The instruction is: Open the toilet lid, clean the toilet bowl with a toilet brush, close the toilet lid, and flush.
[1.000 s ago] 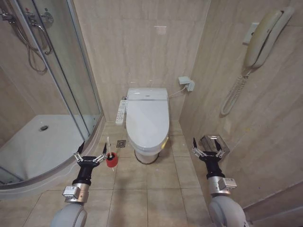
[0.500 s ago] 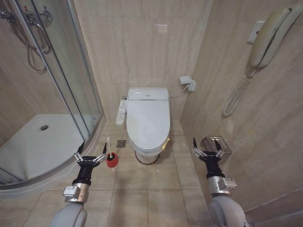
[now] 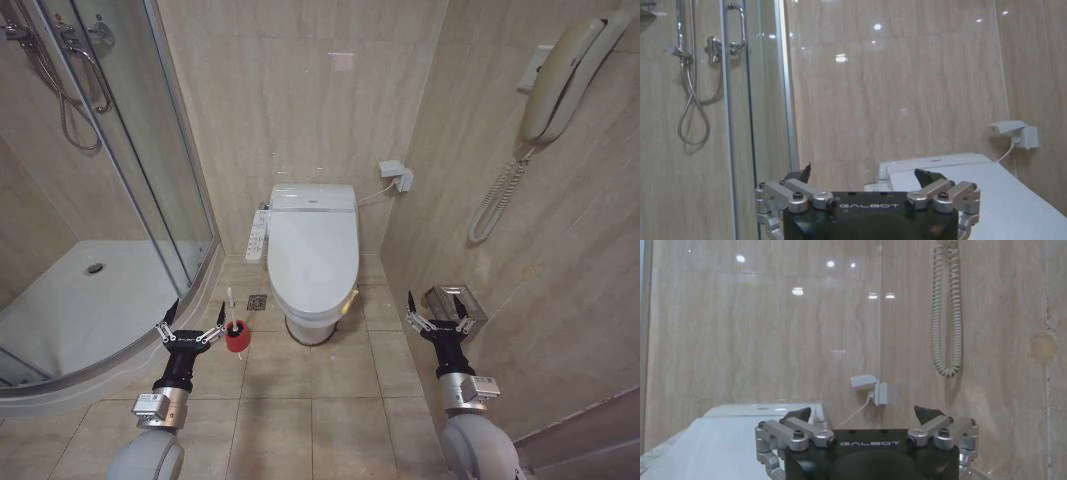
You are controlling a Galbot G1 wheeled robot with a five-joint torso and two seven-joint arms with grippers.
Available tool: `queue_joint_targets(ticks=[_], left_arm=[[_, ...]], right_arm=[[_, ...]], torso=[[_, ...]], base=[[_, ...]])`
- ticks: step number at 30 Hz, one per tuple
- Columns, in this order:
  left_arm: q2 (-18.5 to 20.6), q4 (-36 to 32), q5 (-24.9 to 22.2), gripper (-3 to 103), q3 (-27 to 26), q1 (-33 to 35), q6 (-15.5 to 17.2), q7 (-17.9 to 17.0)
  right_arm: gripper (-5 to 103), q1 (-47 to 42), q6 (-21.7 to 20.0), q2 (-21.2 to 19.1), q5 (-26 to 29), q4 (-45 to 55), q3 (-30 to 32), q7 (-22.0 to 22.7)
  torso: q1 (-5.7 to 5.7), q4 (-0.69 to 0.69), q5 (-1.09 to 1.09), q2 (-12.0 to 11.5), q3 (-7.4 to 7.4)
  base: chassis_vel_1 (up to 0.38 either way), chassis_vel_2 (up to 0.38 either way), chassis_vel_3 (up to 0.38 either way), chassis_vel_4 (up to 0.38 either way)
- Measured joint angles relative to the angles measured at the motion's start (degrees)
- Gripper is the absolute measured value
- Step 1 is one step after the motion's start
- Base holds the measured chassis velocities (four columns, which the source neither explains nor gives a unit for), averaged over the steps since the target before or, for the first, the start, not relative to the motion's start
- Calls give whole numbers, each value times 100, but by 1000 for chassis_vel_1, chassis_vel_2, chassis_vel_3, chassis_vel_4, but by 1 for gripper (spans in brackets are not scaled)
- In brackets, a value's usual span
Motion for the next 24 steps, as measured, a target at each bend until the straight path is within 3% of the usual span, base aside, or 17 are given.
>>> queue_joint_targets(ticks=[24], left_arm=[[0, 0, 0, 100, 0, 0, 0, 0]], right_arm=[[100, 0, 0, 0, 0, 0, 0, 0]], torso=[[0, 0, 0, 0, 0]], base=[[0, 0, 0, 0]])
